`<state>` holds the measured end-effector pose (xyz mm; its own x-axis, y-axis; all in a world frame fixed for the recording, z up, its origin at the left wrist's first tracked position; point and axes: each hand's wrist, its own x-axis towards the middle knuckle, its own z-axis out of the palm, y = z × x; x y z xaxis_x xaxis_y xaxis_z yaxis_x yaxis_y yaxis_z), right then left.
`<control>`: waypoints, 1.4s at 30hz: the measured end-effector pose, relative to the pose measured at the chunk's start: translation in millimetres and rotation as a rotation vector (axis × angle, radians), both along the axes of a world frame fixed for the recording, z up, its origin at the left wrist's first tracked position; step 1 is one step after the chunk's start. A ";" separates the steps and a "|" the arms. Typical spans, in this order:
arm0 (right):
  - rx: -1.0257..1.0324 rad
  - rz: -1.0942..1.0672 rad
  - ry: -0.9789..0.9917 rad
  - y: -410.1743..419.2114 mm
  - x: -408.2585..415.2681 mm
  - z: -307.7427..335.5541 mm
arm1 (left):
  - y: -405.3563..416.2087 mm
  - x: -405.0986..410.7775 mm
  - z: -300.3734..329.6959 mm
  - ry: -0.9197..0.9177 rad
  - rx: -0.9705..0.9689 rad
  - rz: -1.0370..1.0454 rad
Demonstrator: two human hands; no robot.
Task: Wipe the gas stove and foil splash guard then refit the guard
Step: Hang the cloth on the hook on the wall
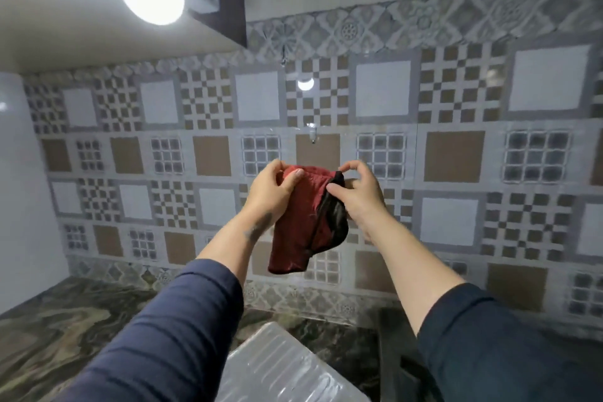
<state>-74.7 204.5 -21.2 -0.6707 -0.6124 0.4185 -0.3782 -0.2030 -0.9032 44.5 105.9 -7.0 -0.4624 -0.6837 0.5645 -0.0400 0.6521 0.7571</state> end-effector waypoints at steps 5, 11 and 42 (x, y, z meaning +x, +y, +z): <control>-0.056 -0.252 0.165 -52.2 -33.4 32.8 | -52.4 -41.3 26.4 0.138 0.019 -0.122; -0.099 -0.416 0.258 -104.5 -77.8 53.8 | -115.5 -79.6 41.3 0.101 -0.001 -0.310; 0.524 -0.239 0.648 -90.5 0.2 -49.7 | -92.3 -9.1 -61.2 -0.328 -0.137 0.109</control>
<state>-74.5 114.0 -71.0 -0.5333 -0.7060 0.4660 -0.8299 0.3301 -0.4497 35.4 13.6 -68.3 -0.5624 -0.6673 0.4884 -0.3407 0.7251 0.5984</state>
